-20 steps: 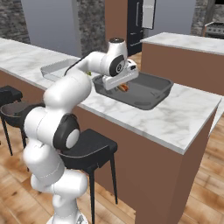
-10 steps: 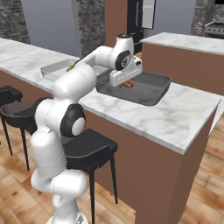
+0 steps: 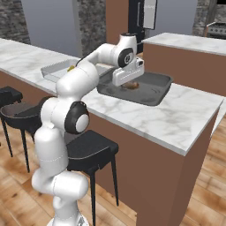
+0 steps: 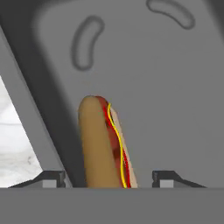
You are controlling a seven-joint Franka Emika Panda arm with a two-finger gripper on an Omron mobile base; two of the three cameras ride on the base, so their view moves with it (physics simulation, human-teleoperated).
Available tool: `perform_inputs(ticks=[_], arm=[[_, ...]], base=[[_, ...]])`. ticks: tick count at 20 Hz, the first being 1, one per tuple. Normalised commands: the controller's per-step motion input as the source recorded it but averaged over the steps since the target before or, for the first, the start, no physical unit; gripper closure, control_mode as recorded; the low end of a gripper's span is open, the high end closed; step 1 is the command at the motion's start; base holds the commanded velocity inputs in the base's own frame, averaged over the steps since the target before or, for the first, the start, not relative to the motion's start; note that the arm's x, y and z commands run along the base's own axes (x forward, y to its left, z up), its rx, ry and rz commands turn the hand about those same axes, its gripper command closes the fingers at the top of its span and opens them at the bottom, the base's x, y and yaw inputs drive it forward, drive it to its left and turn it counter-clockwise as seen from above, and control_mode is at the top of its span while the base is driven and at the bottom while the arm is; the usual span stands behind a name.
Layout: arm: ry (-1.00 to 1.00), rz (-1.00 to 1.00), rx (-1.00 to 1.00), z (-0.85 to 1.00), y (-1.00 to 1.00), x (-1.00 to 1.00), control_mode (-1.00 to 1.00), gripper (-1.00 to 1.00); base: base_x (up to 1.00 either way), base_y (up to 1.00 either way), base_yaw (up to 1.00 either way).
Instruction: Place the cold items (broccoli and squash) from the fridge in one tupperware on the dining counter. Place the warm items (hot dog and kebab skewer) in the stove area in another tupperware.
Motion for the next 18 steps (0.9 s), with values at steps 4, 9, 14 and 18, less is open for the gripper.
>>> perform_inputs(ticks=[4,9,14,18], arm=[[-0.1,0.0,0.0,-0.02,0.0,-0.3,-1.0,-1.0],[-0.21,0.0,0.0,0.04,0.09,-0.68,-1.0,-1.0],[-0.04,-0.06,0.0,0.09,0.51,-0.83,-1.0,-1.0],[0.0,-0.14,0.0,0.13,0.62,-0.89,-1.0,-1.0]], base=[[0.0,0.0,0.0],[0.0,0.0,0.0],[0.0,0.0,0.0],[0.0,0.0,0.0]])
